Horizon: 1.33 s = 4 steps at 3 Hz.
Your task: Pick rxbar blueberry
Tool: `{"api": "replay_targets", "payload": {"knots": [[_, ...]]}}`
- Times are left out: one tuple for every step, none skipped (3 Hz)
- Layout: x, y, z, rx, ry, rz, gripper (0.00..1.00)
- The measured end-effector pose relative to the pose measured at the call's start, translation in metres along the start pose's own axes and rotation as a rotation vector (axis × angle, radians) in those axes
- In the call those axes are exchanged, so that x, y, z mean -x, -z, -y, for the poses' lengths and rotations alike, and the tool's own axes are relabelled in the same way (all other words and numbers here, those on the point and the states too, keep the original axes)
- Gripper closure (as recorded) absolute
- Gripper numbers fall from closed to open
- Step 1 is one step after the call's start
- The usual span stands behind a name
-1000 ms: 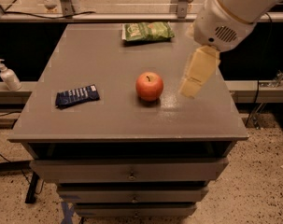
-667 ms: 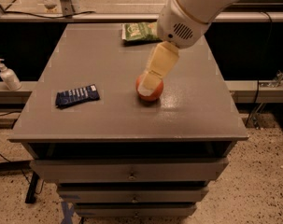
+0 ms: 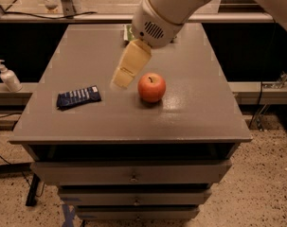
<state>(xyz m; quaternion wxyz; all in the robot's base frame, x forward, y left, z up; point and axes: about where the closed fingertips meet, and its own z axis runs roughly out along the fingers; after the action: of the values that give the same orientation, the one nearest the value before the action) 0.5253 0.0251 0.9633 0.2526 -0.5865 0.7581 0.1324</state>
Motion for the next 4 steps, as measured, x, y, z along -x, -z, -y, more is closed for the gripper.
{"api": "replay_targets", "payload": {"knots": [[0.004,-0.018,0.003,0.03,-0.013,0.052,0.0],[0.033,-0.066,0.009,0.079,-0.039,0.141,0.0],[0.062,-0.111,0.016,0.121,-0.062,0.184,0.0],[0.076,-0.144,0.013,0.166,-0.105,0.195,0.0]]}}
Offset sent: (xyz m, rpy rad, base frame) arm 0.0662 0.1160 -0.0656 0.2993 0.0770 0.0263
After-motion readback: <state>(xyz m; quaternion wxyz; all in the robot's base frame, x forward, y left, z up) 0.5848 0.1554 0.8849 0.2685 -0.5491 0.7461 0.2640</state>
